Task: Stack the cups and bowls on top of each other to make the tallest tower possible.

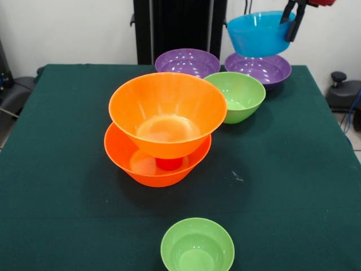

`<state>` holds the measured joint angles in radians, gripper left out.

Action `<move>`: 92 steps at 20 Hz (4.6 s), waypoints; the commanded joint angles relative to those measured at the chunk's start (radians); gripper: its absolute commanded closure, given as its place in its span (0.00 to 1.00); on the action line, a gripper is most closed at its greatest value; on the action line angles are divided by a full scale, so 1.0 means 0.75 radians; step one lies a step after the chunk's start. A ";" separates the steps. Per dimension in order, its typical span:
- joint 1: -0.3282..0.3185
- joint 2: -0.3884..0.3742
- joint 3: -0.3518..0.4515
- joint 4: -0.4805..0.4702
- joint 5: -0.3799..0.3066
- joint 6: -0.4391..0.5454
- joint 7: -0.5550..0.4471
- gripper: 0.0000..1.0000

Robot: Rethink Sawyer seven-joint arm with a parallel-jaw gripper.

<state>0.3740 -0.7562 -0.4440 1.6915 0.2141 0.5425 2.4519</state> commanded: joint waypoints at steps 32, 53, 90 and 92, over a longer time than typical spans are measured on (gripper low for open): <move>-0.031 0.146 0.056 0.198 0.043 -0.299 0.236 1.00; -0.063 0.238 0.102 0.205 0.074 -0.427 0.217 1.00; -0.013 0.351 0.092 0.171 0.181 -0.493 0.231 1.00; -0.003 0.352 0.077 0.166 0.190 -0.478 0.238 1.00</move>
<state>0.3760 -0.5092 -0.4534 1.8235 0.3192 0.2322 2.4524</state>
